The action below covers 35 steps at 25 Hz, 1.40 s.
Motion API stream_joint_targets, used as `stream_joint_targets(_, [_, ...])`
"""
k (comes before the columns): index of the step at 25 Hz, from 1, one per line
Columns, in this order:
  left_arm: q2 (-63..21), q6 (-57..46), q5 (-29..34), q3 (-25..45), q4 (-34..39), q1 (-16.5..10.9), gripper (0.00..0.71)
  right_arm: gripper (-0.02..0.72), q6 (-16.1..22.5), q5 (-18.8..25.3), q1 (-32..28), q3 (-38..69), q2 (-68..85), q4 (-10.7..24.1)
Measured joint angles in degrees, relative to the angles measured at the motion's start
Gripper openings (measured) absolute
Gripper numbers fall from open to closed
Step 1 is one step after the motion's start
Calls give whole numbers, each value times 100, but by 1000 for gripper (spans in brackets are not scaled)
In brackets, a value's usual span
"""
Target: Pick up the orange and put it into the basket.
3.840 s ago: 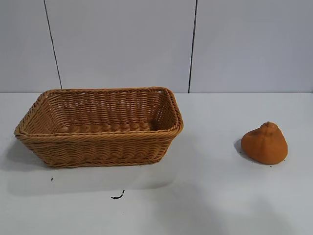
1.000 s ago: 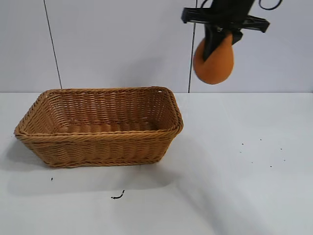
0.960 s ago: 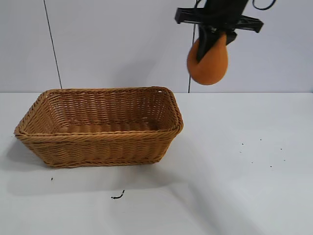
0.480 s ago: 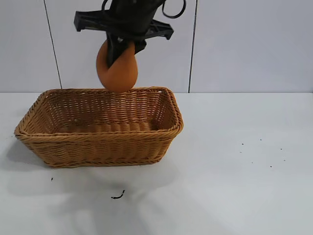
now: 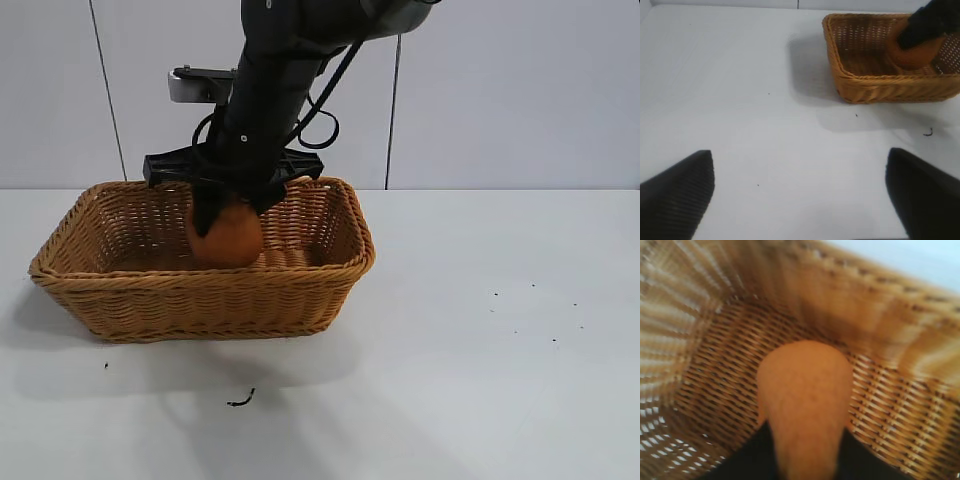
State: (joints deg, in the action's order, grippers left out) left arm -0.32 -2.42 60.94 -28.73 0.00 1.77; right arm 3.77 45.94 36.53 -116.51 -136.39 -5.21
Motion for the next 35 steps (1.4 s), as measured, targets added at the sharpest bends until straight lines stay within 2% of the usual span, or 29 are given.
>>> stream_joint_targets(2, [0,0,0,0,0,0,666,636,-5,71,0,-26,79,-5])
stream_joint_targets(4, [0,0,0,0,0,0,666,672,-5,289,0,-117,157,2])
stream_joint_targets(8, [0,0,0,0,0,0,666,689,-32,1035,-39,-597,255,27])
stream_joint_targets(11, [0,0,0,0,0,0,666,694,-29,1569,-175,-986,261,171])
stream_joint_targets(17, [0,0,0,0,0,0,666,694,130,2271,-927,-1272,273,786])
stream_joint_targets(21, [0,0,0,0,0,0,666,694,151,2368,-1730,-1272,273,945])
stream_joint_targets(28, [0,0,-2,0,0,0,666,694,167,2368,-3050,-1272,273,891])
stream_joint_targets(31, [0,0,-2,0,0,0,666,694,139,2380,-3359,-1272,273,715])
stream_joint_targets(35, [0,0,-2,0,0,0,666,694,55,2380,-3431,-1272,273,521])
